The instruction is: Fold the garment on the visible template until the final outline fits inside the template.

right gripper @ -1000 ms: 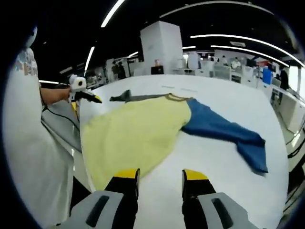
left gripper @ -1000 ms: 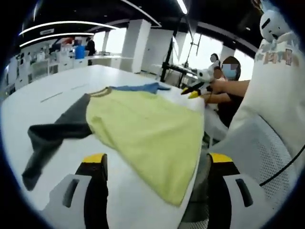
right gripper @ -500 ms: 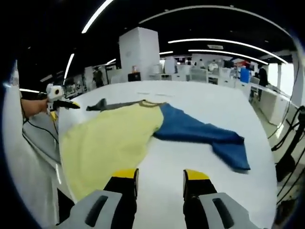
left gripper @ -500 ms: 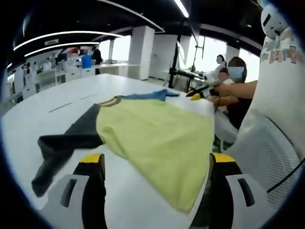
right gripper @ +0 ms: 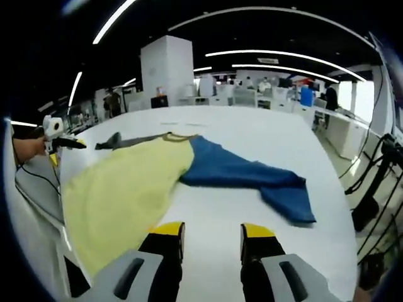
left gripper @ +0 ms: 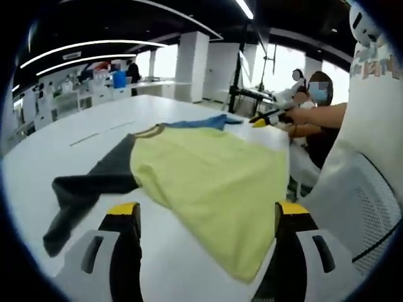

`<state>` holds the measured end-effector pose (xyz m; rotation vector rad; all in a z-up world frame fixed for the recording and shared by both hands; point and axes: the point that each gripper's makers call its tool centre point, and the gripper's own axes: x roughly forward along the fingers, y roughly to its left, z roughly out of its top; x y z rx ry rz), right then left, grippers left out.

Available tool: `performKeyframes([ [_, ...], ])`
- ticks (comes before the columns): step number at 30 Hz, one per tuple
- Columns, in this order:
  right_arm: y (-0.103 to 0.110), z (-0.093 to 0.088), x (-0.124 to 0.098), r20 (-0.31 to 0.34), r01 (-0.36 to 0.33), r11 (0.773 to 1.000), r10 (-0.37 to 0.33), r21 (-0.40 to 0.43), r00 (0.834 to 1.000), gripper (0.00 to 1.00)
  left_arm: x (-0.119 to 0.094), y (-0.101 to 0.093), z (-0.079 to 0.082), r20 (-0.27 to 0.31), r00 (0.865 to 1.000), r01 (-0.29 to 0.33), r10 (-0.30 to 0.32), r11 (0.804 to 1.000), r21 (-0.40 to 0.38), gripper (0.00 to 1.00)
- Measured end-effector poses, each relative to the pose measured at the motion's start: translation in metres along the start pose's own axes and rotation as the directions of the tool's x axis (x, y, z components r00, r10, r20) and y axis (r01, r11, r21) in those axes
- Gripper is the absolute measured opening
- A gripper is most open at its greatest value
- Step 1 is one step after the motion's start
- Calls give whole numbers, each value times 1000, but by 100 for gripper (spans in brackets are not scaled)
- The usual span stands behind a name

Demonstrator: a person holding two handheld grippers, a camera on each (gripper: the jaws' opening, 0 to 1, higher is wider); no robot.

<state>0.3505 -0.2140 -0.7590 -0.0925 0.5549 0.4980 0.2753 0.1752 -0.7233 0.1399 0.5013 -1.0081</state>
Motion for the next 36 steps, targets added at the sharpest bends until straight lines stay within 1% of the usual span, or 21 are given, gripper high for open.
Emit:
performKeyframes([
  [4,-7,2,3,6,22,1000,-22,9,1000,30,1,-1,-2,-2,1000,4,-4,1000,-5,84],
  [9,-23,2,7,-4,64,998,-64,21,998,29,1,-2,-4,-10,1000,8,-8,1000,-8,83],
  [11,-28,3,9,5,78,997,-78,21,997,28,1,-1,-4,-12,1000,8,-8,1000,-8,83],
  [15,-41,5,15,5,105,993,-105,49,994,27,0,0,-4,-14,1000,7,-7,1000,-9,83],
  [20,-51,4,24,-5,134,990,-134,49,991,25,0,1,-4,-18,1000,5,-5,1000,-10,83],
  [24,-56,5,32,-18,137,990,-136,45,991,22,0,2,-5,-25,1000,6,-6,1000,-9,82],
  [31,-65,10,45,-26,153,987,-152,48,988,21,0,3,-7,-32,999,6,-6,1000,-16,82],
  [36,-70,12,51,-35,166,985,-164,40,986,19,0,4,-8,-36,999,4,-4,1000,-17,82],
])
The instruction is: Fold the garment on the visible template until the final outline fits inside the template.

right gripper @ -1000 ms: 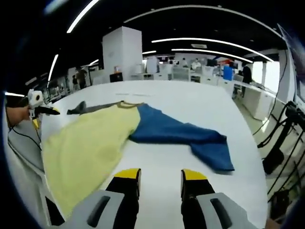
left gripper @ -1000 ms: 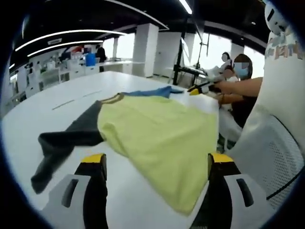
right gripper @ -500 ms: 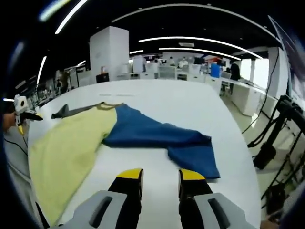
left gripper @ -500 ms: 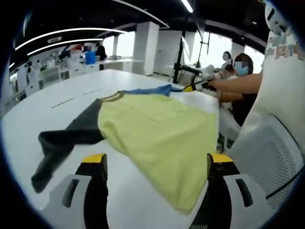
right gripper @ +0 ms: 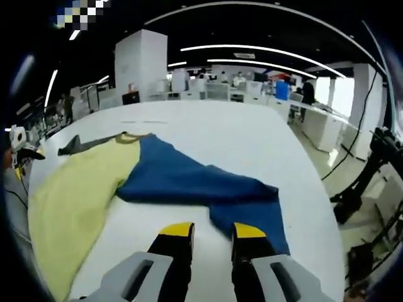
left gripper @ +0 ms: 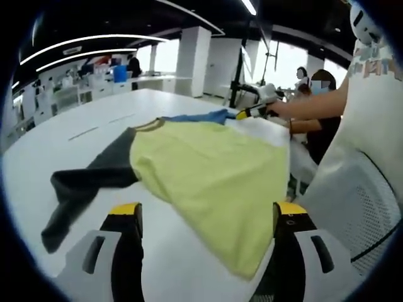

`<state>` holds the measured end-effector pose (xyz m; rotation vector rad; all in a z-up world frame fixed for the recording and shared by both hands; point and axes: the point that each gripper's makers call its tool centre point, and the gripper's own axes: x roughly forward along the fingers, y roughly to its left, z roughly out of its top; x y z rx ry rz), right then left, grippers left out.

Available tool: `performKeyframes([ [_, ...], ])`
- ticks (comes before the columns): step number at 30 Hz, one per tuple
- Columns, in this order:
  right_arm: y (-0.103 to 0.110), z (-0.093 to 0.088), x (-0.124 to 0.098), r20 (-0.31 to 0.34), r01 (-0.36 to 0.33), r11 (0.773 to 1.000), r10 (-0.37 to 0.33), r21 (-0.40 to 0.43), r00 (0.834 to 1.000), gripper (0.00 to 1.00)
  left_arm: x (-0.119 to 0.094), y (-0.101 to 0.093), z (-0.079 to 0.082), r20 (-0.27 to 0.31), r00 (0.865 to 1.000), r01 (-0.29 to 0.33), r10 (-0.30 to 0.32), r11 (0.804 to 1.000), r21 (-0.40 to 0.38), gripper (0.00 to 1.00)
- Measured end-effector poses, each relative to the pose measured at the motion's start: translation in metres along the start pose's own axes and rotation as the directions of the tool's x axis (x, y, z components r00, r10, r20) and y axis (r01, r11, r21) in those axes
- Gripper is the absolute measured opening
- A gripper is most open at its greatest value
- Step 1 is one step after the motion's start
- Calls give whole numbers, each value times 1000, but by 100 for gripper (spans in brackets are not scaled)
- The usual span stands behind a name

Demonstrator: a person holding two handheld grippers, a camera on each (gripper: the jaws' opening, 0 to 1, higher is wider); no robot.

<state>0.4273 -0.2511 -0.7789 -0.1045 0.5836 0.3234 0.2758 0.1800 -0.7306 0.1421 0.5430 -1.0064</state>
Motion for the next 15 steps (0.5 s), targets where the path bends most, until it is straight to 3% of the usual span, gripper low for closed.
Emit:
performKeyframes([
  [15,-14,-7,10,-48,20,999,-21,-28,999,10,2,1,-3,-14,1000,-3,3,1000,-5,81],
])
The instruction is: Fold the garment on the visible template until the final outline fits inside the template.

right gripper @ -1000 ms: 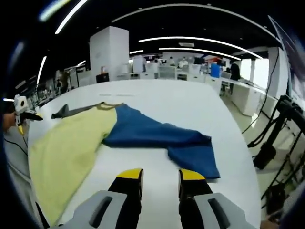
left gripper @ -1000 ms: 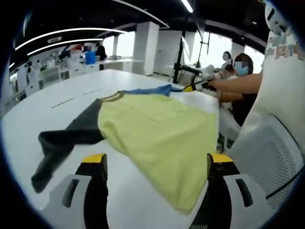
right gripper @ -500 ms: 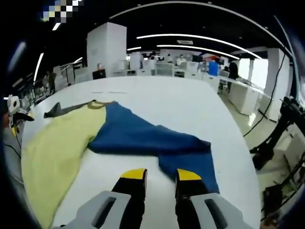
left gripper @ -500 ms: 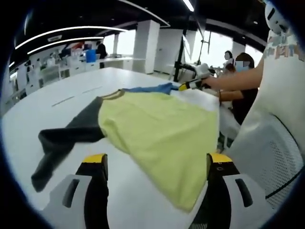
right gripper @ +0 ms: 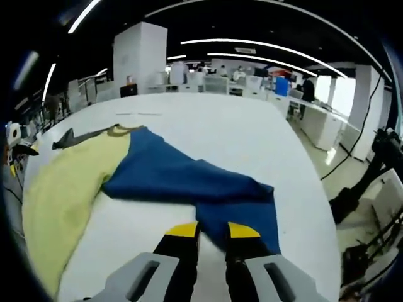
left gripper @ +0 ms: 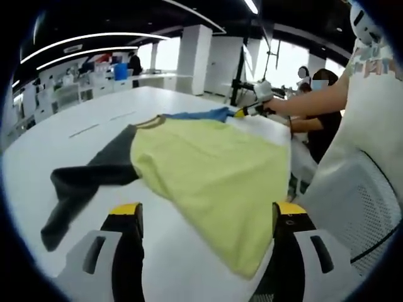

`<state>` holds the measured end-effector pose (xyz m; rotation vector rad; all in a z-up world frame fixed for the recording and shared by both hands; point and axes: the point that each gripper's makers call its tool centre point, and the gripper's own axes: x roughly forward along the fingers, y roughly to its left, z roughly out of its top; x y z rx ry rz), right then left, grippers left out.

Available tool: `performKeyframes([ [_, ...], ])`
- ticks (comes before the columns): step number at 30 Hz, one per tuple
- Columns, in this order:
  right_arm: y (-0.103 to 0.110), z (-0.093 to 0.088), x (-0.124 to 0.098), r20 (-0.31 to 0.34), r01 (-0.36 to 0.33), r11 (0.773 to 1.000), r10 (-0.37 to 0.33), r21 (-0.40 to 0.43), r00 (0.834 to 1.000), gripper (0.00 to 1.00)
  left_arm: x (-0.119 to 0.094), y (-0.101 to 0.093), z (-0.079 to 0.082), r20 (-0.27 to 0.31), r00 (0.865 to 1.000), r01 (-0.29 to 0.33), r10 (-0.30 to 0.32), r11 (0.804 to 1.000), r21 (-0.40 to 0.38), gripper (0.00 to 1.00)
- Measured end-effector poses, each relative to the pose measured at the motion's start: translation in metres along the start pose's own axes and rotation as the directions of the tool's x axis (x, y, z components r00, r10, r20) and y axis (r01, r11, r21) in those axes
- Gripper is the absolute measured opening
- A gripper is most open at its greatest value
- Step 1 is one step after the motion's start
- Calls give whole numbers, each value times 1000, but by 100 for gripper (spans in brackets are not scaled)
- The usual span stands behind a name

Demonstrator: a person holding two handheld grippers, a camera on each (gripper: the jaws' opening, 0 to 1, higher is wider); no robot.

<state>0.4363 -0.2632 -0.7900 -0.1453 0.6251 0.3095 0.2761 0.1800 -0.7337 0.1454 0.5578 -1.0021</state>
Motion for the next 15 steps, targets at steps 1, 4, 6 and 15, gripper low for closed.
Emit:
performKeyframes([
  [1,-1,0,0,-4,3,1000,-3,-13,1000,8,0,0,0,0,1000,0,0,1000,-2,81],
  [4,-3,-1,0,-7,5,999,-6,-33,1000,5,1,0,1,3,1000,1,-1,1000,-2,81],
  [6,-4,-1,-1,-11,7,999,-7,-48,1000,5,1,0,1,4,1000,0,0,1000,-4,81],
  [15,-17,-2,-6,-33,14,998,-16,-57,999,0,1,0,2,2,1000,0,0,1000,-5,80],
])
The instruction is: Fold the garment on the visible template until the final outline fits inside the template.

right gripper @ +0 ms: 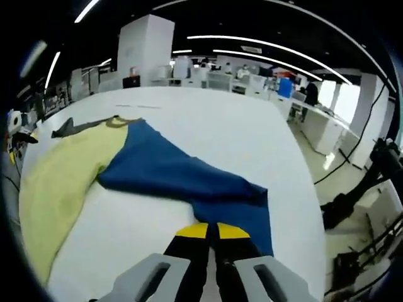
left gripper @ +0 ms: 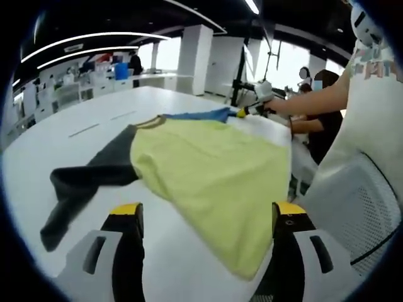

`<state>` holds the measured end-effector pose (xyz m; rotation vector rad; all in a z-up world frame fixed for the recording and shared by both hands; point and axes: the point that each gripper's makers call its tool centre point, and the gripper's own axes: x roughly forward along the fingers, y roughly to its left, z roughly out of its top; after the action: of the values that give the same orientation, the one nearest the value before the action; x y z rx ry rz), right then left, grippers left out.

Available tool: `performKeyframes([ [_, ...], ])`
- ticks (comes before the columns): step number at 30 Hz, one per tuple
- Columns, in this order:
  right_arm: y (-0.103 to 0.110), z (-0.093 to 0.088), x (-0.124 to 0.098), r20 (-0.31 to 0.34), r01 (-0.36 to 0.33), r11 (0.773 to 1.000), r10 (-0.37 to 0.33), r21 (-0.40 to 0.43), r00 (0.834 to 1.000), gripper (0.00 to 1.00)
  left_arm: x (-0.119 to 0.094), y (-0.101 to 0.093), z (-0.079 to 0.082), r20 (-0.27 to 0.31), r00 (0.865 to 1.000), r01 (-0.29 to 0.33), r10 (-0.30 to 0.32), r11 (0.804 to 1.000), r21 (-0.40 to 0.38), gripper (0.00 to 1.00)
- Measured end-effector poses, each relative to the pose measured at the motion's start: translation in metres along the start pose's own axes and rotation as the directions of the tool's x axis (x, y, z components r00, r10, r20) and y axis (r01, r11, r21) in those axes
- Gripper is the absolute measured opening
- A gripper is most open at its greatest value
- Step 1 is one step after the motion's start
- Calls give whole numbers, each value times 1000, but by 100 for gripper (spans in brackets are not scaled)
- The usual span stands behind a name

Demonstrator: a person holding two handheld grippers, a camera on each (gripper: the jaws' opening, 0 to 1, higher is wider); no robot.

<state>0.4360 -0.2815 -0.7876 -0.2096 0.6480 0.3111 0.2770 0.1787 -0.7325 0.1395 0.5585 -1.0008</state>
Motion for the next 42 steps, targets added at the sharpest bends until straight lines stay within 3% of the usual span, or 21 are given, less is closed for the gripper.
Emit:
performKeyframes([
  [13,-36,-2,-18,-38,37,999,-38,-36,999,0,-1,0,-1,-6,1000,4,-4,1000,1,79],
  [31,-56,-13,-40,-135,-32,981,6,-191,991,0,-1,3,1,-17,1000,10,-10,1000,6,78],
  [42,-73,-4,-57,-83,-21,989,10,-143,997,0,-1,2,0,-16,1000,12,-12,1000,6,78],
])
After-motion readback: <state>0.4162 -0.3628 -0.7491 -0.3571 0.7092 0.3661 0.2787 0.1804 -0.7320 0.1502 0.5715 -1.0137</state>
